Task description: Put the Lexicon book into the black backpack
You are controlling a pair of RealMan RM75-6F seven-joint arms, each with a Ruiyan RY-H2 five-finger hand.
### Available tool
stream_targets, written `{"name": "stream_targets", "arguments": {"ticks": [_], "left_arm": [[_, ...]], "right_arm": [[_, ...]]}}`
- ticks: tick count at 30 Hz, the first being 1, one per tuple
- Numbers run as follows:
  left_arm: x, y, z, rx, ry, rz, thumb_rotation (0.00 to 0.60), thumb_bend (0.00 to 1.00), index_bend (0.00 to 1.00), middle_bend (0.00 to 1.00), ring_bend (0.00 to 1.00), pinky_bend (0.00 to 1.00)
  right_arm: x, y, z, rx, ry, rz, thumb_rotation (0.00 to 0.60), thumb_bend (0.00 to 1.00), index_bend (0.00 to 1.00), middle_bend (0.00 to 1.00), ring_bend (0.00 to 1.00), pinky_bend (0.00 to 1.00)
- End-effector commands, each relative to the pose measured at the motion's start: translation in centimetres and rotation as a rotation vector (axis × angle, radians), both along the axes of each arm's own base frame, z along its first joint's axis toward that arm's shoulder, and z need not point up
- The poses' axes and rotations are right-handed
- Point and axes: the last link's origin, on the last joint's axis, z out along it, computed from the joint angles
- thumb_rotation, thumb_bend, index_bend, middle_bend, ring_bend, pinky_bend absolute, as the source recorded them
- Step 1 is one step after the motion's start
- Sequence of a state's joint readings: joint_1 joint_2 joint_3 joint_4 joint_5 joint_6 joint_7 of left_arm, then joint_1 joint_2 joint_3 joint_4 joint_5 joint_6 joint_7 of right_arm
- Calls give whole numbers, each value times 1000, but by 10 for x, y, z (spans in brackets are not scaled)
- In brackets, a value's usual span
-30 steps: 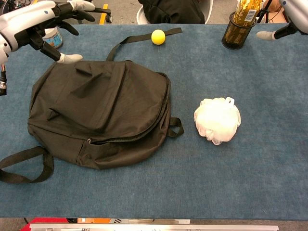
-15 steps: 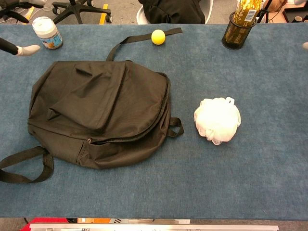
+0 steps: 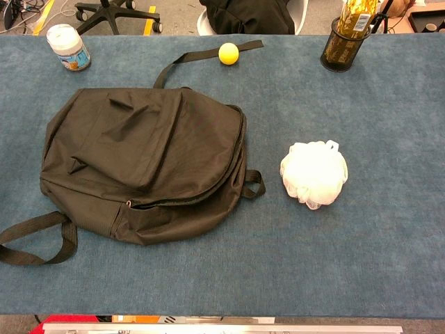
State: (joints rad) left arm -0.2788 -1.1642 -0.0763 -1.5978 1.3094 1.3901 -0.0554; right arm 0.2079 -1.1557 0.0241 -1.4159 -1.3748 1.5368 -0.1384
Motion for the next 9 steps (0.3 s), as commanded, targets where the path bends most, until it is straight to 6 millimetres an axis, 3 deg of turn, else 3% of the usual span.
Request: {"name": "stream_targets", "arguments": {"ticks": [1,9], "left_arm": [[-9,-14,0,5,3,36,600,261,241,166,122,200],[-14,-29,-1,23,3,49,600,261,259,176,126,200]], "right_arm": [[-4,6,0,-6,-10,-21,600,151,535,527,345,464],[-2,6,-6,27,-9,-15,600,157,541,530,349,465]]}}
